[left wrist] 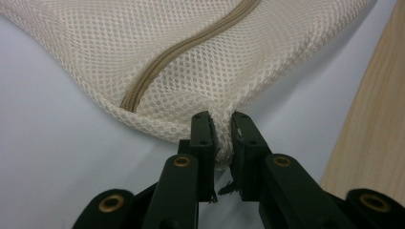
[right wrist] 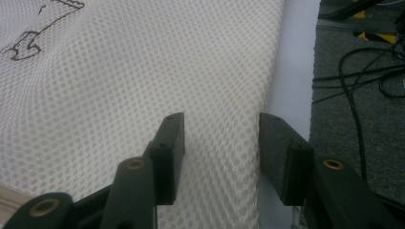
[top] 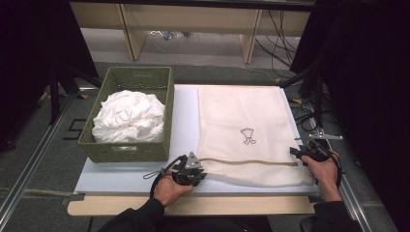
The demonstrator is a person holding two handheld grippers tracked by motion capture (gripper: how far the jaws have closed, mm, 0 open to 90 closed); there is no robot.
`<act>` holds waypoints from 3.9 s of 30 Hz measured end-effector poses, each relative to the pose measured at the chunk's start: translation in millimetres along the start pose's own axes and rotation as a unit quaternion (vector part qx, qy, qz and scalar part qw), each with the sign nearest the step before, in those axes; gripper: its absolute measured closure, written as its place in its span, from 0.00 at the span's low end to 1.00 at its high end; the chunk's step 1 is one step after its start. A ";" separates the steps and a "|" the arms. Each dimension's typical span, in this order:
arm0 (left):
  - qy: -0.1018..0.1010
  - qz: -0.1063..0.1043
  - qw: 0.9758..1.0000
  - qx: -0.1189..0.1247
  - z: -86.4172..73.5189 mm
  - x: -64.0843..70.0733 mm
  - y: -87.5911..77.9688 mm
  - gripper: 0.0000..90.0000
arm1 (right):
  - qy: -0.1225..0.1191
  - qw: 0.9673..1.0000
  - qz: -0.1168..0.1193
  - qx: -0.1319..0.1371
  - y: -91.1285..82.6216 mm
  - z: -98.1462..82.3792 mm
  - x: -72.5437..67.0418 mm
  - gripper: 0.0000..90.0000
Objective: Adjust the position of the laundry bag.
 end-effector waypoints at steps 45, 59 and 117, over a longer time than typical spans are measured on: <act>-0.020 0.043 0.999 -0.026 -31.1 -33.4 -53.5 0.90 | -0.075 0.994 0.074 0.032 21.6 37.2 -68.2 0.94; -0.017 0.044 0.998 -0.033 -36.6 -34.9 -53.9 0.89 | -0.097 0.991 0.081 0.039 22.9 39.7 -71.0 0.94; -0.071 0.036 0.996 0.045 1.3 -23.6 -62.9 0.39 | -0.071 0.992 0.080 -0.069 -29.1 -17.5 -94.5 0.45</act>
Point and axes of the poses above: each handheld gripper's, and its own axes: y roughly forward along the jaws, z roughly out of its top, x roughly to its right, the point moved 8 cm from there along y, roughly forward along the jaws, and after that the axes turned 13 degrees about -y, right-handed, at the moved point
